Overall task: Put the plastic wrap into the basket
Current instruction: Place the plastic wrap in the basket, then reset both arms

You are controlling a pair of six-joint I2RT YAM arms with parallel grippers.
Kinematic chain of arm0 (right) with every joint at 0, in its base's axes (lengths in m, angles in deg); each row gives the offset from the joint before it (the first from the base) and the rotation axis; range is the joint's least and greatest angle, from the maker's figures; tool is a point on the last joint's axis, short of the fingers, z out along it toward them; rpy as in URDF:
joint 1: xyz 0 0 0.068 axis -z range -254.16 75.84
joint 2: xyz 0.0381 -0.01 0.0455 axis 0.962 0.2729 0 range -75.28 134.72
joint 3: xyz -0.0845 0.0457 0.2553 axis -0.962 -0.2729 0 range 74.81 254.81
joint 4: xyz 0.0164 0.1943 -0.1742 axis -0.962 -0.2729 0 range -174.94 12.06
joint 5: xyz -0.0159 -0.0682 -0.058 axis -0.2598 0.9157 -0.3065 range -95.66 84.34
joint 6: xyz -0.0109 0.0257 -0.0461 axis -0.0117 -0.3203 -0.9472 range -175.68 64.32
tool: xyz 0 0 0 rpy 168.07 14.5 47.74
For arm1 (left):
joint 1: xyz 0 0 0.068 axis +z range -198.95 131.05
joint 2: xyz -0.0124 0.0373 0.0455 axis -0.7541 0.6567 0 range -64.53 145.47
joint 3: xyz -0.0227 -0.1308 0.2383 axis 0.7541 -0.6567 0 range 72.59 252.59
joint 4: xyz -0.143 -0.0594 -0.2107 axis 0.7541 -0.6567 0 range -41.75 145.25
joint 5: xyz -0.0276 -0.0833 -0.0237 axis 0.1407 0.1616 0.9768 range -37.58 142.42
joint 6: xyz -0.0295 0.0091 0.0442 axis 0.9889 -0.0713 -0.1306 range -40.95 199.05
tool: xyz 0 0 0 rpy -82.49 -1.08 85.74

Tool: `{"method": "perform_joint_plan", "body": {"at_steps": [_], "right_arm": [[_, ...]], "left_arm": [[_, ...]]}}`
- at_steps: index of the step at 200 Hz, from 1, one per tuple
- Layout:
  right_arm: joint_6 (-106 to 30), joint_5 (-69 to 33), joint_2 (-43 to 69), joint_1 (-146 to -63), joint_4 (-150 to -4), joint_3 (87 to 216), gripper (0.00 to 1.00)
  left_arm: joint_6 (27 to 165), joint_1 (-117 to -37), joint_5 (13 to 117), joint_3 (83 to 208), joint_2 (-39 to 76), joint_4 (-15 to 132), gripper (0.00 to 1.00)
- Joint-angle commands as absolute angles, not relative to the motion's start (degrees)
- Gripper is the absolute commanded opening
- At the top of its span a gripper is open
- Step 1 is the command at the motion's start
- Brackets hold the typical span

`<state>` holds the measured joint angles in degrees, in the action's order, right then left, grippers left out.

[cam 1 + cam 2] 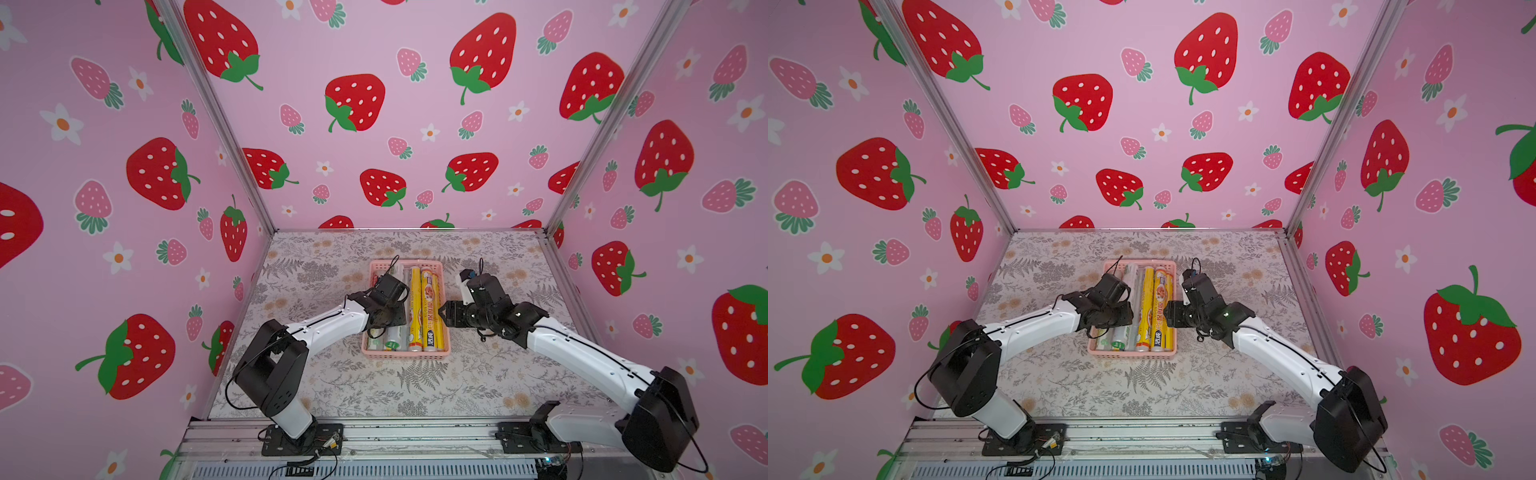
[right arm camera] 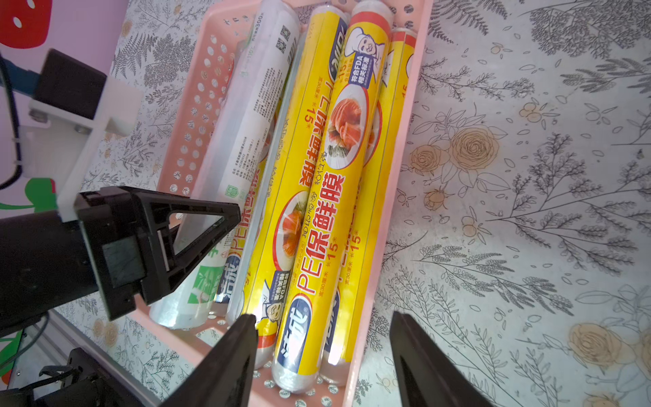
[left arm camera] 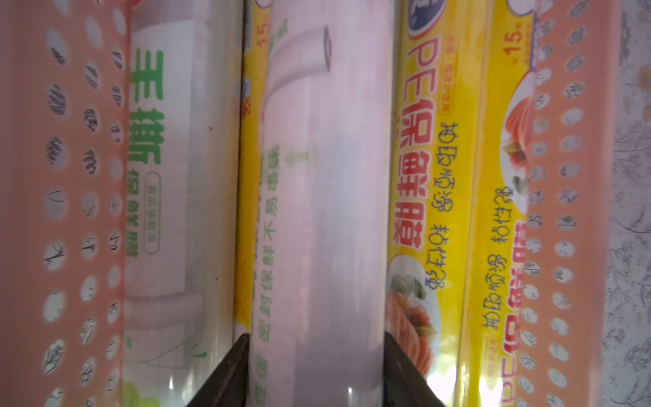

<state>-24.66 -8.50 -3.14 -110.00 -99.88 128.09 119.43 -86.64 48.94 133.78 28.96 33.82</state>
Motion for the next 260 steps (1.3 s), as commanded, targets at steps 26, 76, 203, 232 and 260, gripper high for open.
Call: {"method": "perform_joint_plan", "body": {"at_steps": [26, 76, 203, 232, 260], "right_arm": [[-25.0, -8.0, -3.9, -109.9, -99.5, 127.4, 0.65], [-25.6, -8.7, -4.1, -109.9, -99.2, 127.5, 0.65], [-27.7, 7.9, -15.0, -109.5, -98.8, 122.6, 0.92], [-27.7, 17.7, -18.7, -108.9, -98.8, 120.1, 1.00], [-28.4, 29.9, -20.5, -108.5, -99.3, 118.5, 1.00]], "left_arm": [[117.6, -87.4, 44.5, 135.2, 28.6, 34.7, 0.65], [114.9, -88.0, 40.9, 135.2, 25.0, 34.3, 0.77], [99.4, -88.8, 5.8, 120.0, -0.6, 42.2, 0.92], [94.6, -86.4, 2.1, 111.6, -6.3, 52.8, 0.97], [93.4, -81.9, 2.3, 108.2, -8.7, 55.5, 0.99]]}}
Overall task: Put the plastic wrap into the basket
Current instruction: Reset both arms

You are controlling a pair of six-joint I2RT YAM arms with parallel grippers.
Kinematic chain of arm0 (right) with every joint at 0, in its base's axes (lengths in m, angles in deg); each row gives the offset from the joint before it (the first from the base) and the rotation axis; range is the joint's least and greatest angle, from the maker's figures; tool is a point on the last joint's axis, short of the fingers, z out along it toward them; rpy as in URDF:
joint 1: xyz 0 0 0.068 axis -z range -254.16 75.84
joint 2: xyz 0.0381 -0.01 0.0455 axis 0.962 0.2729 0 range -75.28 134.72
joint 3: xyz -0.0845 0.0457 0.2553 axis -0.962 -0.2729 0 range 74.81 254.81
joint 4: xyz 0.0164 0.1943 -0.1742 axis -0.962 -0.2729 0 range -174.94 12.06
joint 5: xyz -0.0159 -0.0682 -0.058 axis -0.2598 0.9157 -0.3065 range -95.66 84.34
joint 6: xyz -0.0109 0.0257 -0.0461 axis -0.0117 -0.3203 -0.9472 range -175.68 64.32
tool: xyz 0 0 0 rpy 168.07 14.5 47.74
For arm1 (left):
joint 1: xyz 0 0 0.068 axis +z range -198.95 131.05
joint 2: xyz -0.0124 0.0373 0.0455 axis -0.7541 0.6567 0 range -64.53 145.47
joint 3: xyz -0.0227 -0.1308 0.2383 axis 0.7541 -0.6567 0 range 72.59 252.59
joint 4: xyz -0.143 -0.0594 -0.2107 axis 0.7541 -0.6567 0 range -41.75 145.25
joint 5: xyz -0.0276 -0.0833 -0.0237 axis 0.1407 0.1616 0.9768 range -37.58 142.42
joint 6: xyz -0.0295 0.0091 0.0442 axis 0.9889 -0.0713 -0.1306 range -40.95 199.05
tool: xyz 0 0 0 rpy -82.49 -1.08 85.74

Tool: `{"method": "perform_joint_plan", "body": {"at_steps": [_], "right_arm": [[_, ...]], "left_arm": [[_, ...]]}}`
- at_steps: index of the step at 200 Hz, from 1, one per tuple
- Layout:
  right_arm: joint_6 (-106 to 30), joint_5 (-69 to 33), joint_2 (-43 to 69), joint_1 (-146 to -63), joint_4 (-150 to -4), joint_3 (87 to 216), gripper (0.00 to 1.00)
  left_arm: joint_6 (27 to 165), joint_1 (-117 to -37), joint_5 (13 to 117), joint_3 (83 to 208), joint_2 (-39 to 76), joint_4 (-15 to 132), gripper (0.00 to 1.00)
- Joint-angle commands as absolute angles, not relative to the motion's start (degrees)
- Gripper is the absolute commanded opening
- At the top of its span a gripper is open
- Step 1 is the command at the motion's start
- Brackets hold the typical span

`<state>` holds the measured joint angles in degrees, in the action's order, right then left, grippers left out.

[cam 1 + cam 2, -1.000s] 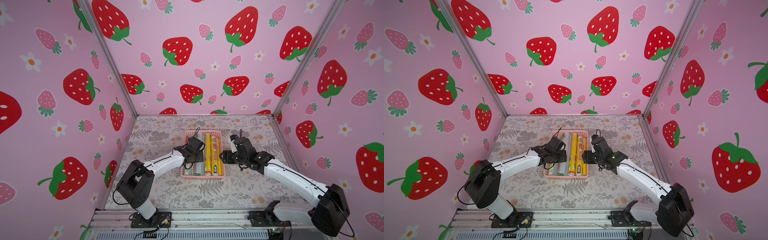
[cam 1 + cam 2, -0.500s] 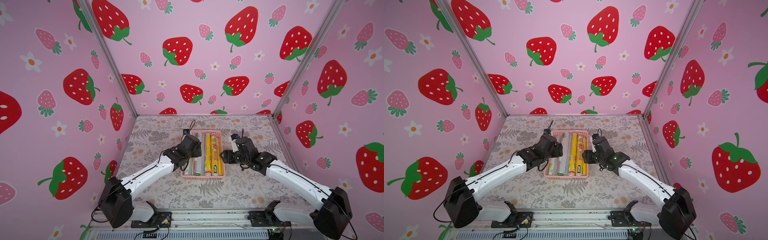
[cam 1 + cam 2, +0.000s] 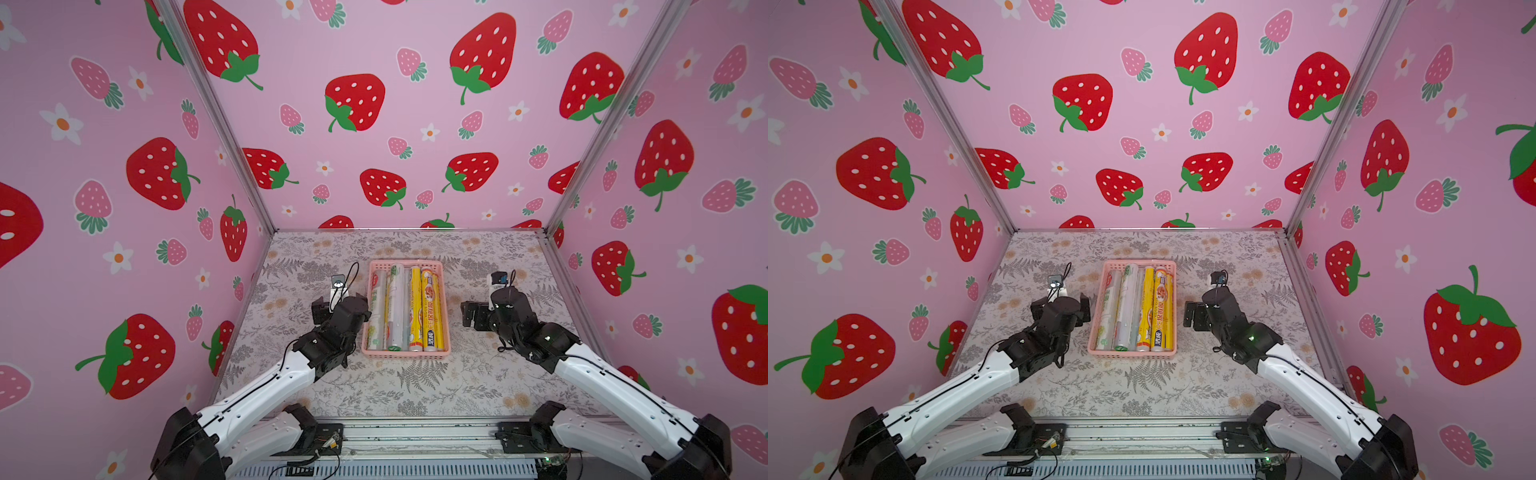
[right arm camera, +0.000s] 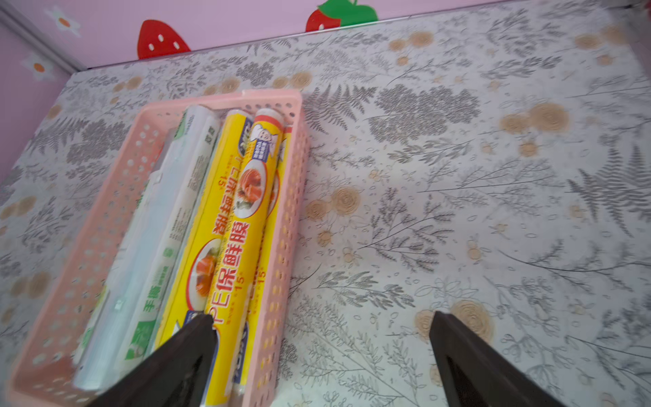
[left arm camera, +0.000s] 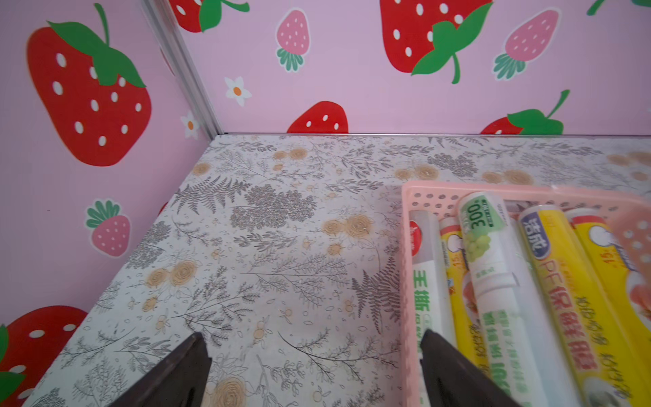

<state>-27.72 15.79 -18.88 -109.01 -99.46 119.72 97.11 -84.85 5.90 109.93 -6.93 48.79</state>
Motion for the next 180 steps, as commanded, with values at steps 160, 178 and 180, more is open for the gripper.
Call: {"method": "perform_joint_plan", "body": {"at_steps": [160, 178, 180], "right_arm": [[-51.3, 38.1, -3.7, -93.9, -51.8, 101.5, 1.00], [-51.5, 36.2, -0.4, -90.4, -47.6, 100.6, 1.00], [-51.5, 36.0, -0.1, -90.1, -46.9, 100.4, 1.00]], "left_arm": [[80.7, -61.0, 21.0, 92.3, 7.9, 96.1, 1.00], [80.4, -60.3, 21.2, 92.9, 11.8, 98.5, 1.00], [80.3, -60.2, 21.2, 92.9, 12.1, 98.7, 1.00]]}}
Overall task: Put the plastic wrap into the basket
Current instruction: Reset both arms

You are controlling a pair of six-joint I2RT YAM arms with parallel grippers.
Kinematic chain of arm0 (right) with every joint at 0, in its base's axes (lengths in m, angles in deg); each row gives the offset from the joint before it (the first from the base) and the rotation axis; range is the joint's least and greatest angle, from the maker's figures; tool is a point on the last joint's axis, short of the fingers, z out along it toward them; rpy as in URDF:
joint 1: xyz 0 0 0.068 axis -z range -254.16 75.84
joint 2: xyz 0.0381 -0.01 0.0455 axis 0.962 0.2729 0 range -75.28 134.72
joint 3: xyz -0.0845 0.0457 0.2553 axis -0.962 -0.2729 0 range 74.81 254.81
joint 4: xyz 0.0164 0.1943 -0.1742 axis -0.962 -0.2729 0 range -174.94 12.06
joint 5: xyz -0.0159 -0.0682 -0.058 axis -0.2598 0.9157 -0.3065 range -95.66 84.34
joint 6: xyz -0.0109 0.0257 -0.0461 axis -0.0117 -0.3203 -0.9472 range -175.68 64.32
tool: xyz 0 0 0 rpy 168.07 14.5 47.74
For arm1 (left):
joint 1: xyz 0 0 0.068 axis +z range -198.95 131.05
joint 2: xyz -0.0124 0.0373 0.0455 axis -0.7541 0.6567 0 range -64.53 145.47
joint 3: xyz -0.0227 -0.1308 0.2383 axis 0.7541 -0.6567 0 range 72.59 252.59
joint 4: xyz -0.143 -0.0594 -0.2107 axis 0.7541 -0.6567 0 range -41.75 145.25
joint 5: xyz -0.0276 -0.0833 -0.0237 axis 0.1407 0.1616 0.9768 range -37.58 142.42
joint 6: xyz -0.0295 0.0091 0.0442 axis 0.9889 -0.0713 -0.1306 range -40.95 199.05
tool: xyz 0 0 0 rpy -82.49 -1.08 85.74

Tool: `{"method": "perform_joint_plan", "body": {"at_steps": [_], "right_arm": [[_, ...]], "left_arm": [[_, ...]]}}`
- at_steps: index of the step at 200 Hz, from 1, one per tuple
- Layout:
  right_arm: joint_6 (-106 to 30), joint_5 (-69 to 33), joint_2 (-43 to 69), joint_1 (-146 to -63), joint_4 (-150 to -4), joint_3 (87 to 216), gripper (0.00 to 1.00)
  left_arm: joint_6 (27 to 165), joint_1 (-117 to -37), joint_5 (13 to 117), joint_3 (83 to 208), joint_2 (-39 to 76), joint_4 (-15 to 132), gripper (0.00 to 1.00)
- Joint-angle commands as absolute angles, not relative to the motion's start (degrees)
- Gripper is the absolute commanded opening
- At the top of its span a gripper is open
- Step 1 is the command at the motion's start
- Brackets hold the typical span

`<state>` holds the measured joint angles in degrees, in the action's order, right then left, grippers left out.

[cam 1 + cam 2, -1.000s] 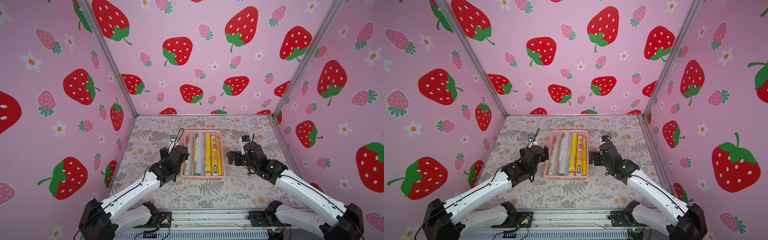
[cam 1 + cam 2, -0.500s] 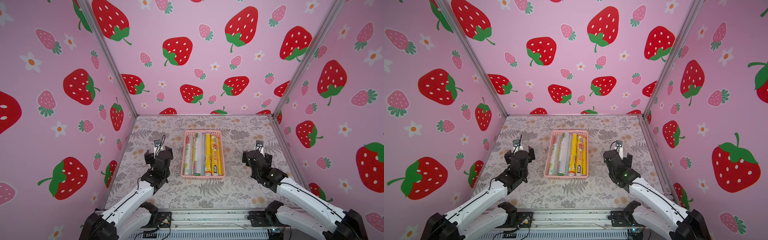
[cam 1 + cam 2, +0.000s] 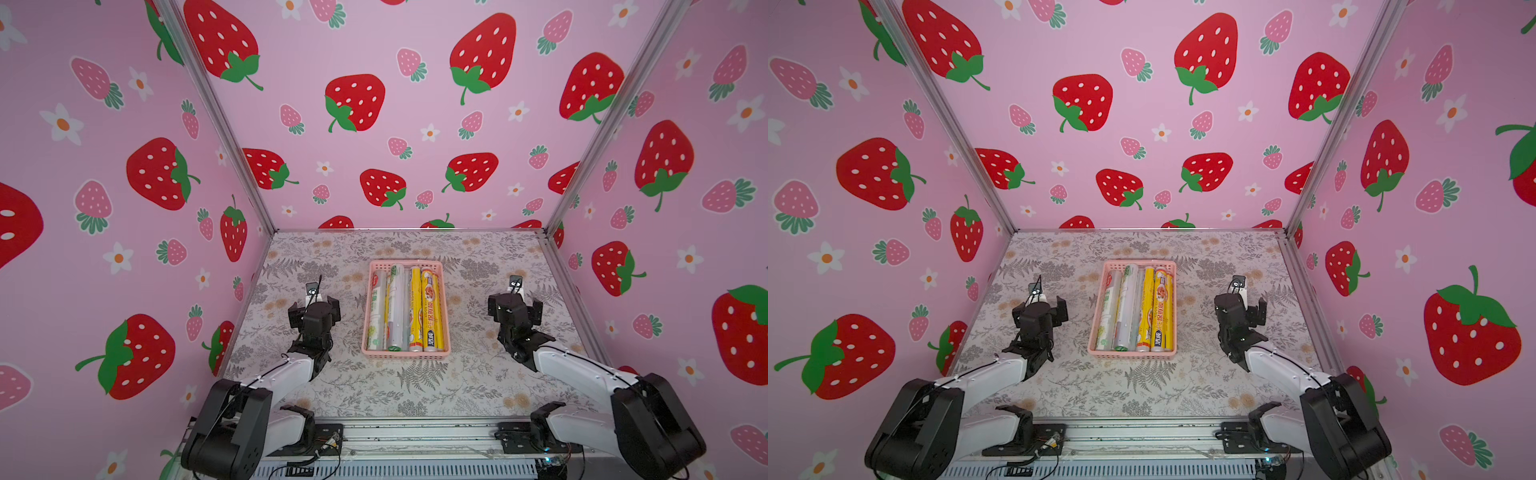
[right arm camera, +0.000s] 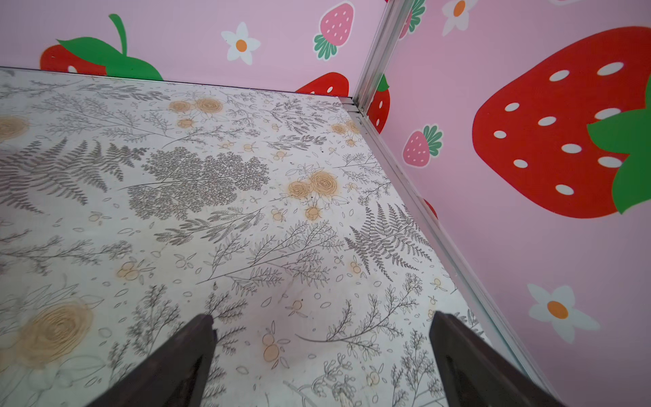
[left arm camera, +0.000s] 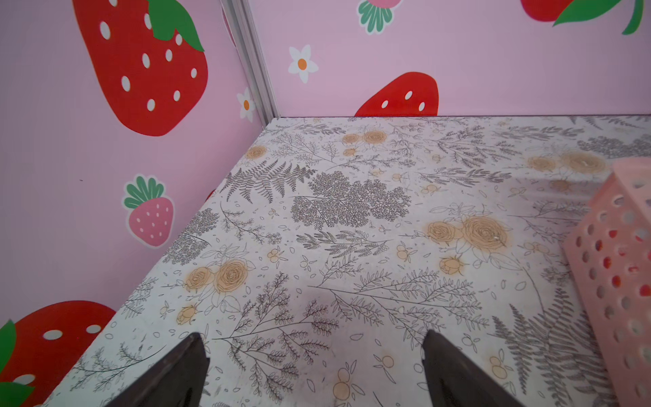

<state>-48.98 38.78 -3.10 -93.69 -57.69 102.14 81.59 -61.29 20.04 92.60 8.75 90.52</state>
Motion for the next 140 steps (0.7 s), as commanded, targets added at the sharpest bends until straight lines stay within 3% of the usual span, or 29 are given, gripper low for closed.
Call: {"method": "perform_joint_plan", "body": {"at_steps": [1, 56, 74, 88, 108, 140], "right_arm": [[-51.6, 35.8, 0.1, -89.9, -46.6, 100.3, 1.00], [-53.7, 27.4, 9.4, -84.3, -32.8, 99.8, 1.00], [-52.9, 22.2, 13.8, -81.1, -28.3, 99.9, 1.00], [-50.6, 18.7, 12.4, -79.4, -34.4, 101.3, 1.00], [-49.1, 10.1, 15.3, -75.5, -28.2, 98.7, 1.00], [-49.3, 9.7, 15.7, -75.5, -27.7, 99.2, 1.00]], "left_arm": [[80.3, -60.1, 21.2, 92.9, 12.3, 98.8, 1.00], [80.8, -56.1, 26.3, 95.3, 21.4, 104.6, 1.00], [82.0, -54.5, 29.6, 97.4, 21.2, 99.7, 1.00], [83.0, -52.8, 32.7, 96.6, 23.6, 102.8, 1.00], [83.6, -51.2, 36.1, 97.1, 23.7, 101.6, 1.00], [83.7, -51.0, 36.4, 97.5, 24.1, 101.1, 1.00]]}}
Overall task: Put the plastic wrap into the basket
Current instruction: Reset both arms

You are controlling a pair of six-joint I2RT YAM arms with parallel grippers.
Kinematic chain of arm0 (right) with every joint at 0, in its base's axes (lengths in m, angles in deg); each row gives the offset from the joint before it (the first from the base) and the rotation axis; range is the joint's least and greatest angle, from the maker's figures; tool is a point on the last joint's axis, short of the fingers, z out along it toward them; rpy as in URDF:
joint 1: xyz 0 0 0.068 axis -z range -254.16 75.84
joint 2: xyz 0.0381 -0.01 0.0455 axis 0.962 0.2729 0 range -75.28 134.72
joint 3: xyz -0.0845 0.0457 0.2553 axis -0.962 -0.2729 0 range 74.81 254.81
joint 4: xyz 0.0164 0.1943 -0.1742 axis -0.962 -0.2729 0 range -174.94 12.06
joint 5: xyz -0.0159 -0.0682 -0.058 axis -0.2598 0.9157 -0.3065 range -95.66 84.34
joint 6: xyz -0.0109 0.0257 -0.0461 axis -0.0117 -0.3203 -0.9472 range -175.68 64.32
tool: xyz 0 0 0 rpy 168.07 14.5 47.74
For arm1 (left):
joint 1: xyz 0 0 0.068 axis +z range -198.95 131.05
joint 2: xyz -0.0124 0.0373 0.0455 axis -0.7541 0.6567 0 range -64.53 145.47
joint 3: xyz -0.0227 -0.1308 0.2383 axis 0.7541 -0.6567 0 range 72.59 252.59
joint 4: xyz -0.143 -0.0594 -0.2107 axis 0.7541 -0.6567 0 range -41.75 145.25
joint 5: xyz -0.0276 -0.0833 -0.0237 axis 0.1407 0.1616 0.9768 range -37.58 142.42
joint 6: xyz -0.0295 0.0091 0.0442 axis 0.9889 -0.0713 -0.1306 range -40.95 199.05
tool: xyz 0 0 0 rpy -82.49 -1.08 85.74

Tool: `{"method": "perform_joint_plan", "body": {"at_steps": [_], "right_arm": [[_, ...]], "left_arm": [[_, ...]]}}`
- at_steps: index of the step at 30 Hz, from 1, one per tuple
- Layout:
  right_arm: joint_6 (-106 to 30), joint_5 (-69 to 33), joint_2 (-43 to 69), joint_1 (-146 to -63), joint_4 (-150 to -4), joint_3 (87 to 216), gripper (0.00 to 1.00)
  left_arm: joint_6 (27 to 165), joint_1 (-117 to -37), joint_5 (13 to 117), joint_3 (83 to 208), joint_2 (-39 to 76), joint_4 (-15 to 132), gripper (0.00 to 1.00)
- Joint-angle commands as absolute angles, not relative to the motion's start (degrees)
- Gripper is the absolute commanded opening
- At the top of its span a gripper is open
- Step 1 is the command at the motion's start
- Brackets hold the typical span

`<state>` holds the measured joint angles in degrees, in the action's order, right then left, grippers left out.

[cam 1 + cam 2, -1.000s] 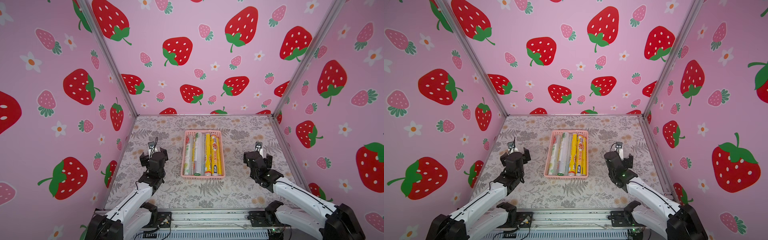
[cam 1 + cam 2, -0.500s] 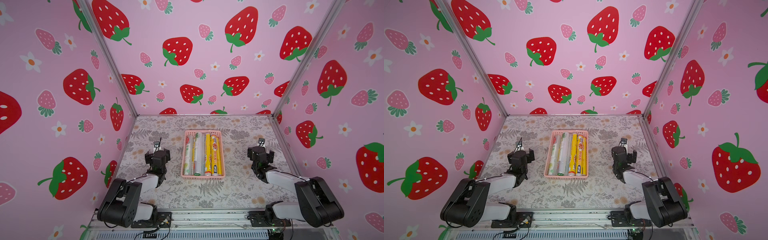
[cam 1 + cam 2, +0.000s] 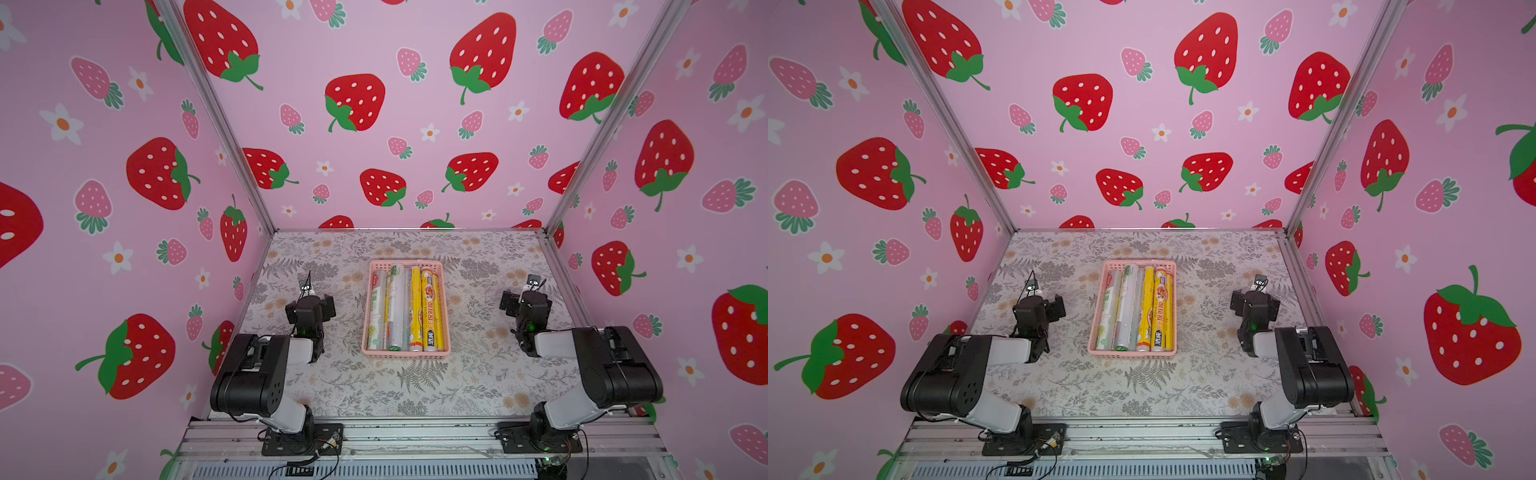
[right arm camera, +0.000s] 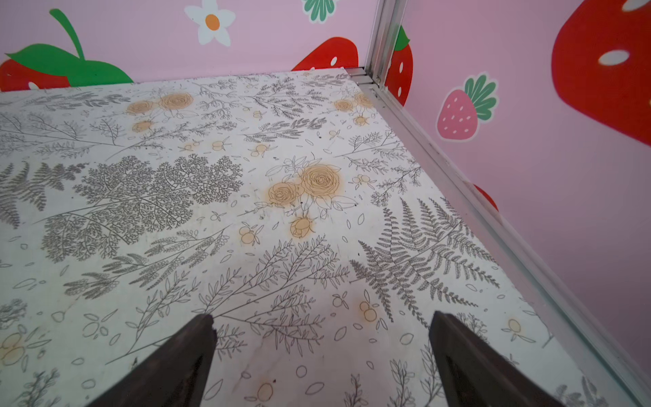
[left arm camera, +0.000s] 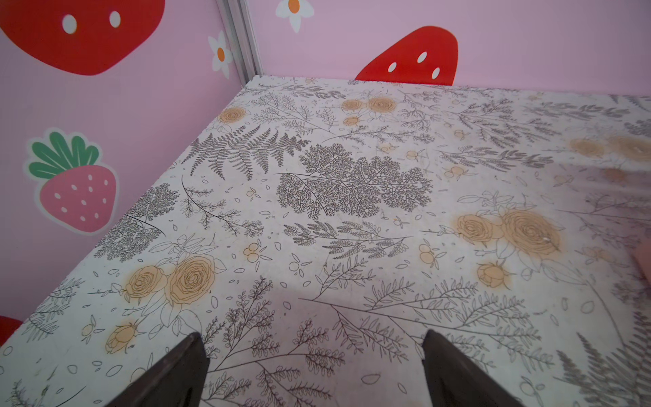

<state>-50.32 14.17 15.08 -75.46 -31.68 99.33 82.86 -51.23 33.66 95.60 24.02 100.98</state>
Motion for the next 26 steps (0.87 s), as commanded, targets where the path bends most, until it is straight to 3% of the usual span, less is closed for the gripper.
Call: {"method": "perform_joint_plan", "body": {"at_steps": [1, 26], "right_arm": [[-49.3, 9.7, 15.6, -75.4, -28.0, 99.2, 1.00], [-49.9, 9.7, 15.2, -75.8, -29.2, 99.4, 1.00]], "left_arm": [[83.7, -50.9, 36.5, 97.5, 24.0, 101.0, 1.00], [83.7, -50.8, 36.8, 97.4, 23.9, 101.2, 1.00]]}}
